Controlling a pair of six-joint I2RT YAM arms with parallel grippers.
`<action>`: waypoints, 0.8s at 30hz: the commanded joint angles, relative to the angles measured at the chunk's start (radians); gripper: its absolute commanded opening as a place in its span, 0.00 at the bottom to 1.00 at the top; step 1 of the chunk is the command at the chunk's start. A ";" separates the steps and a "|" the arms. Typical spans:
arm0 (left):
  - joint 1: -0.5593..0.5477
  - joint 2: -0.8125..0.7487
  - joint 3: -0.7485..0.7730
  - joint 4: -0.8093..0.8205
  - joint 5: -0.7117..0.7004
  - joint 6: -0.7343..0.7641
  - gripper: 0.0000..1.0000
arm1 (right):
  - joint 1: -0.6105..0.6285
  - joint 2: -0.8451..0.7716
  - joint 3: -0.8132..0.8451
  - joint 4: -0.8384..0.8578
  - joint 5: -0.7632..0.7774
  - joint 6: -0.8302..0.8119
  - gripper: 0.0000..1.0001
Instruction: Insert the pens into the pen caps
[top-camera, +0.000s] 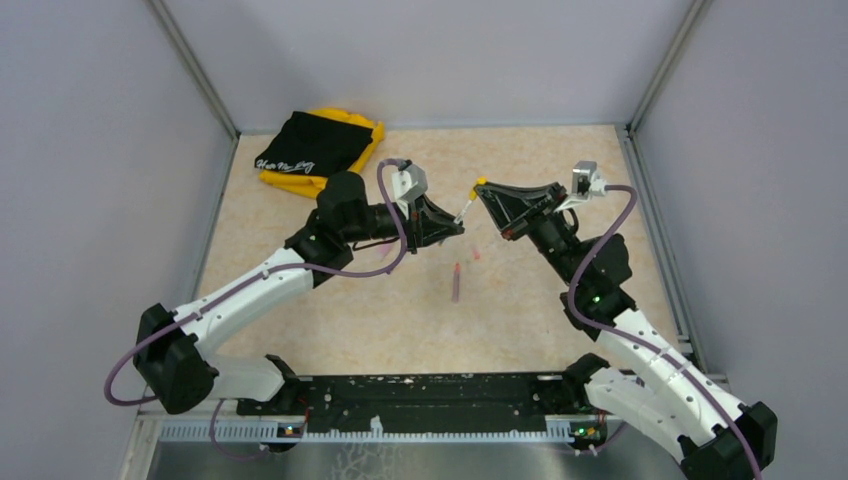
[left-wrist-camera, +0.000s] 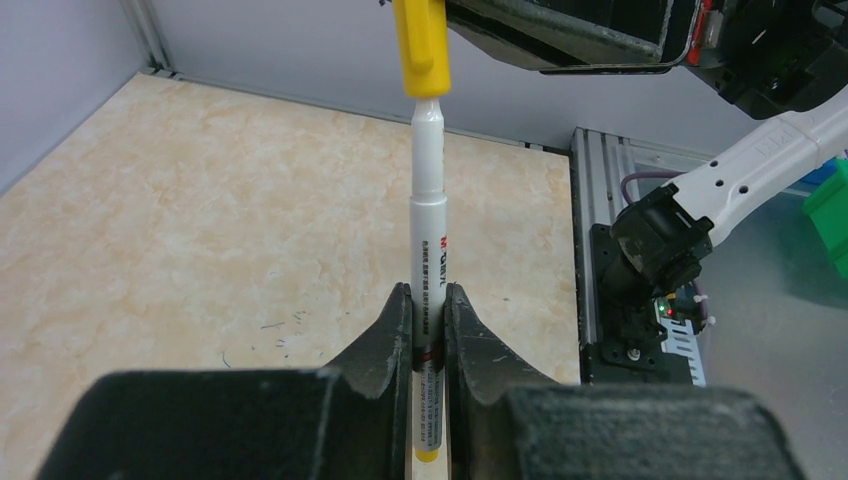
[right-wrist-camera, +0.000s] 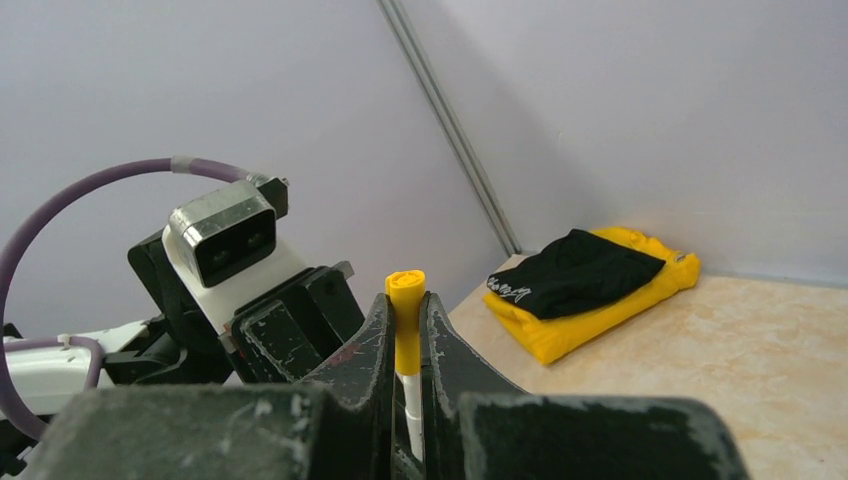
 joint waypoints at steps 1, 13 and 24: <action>-0.006 -0.030 -0.003 0.020 -0.010 0.020 0.00 | -0.008 -0.005 0.010 0.034 -0.037 0.007 0.00; -0.006 -0.041 -0.012 0.029 -0.031 0.018 0.00 | -0.007 0.013 -0.029 0.037 -0.152 -0.003 0.01; -0.006 -0.038 -0.012 0.029 -0.036 0.014 0.00 | -0.007 -0.015 -0.052 0.012 -0.191 -0.055 0.25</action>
